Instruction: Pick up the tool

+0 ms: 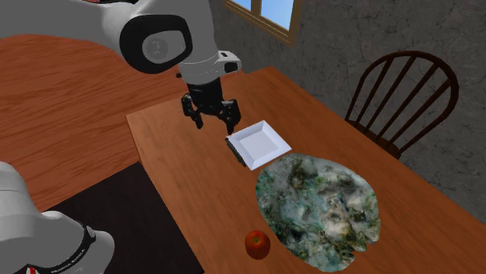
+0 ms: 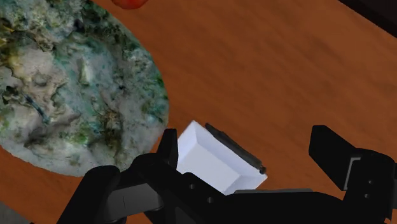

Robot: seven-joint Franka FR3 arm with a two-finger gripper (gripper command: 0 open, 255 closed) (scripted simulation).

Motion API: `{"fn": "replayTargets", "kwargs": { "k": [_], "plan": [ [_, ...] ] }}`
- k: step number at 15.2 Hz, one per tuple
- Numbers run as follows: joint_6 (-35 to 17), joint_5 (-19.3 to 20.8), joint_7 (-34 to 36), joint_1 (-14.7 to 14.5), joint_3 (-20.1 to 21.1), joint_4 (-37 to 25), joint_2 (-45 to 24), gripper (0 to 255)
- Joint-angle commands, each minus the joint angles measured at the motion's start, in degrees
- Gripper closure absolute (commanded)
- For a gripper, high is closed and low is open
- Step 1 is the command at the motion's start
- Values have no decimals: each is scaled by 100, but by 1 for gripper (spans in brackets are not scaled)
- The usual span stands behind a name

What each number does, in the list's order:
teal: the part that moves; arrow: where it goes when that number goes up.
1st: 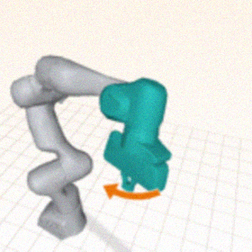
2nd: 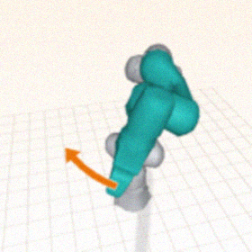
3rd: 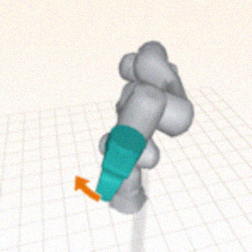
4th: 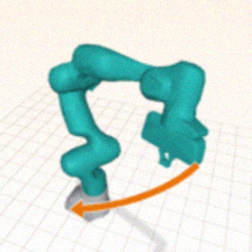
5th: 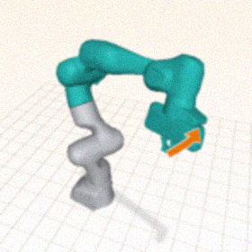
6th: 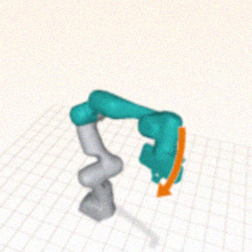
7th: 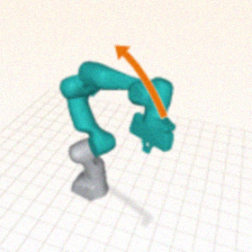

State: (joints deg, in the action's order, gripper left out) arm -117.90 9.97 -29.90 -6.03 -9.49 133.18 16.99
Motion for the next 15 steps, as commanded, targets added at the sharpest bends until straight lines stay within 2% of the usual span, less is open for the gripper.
{"fn": "replayTargets", "kwargs": {
  "k": [1,8,15],
  "plan": [
    [-312,-9,-388,-84,-52,-65,-411,0],
    [-1179,-113,-1663,-274,-64,-482,-1837,0],
    [-1855,-134,-2783,-328,166,-1060,-3230,0]
  ]
}}
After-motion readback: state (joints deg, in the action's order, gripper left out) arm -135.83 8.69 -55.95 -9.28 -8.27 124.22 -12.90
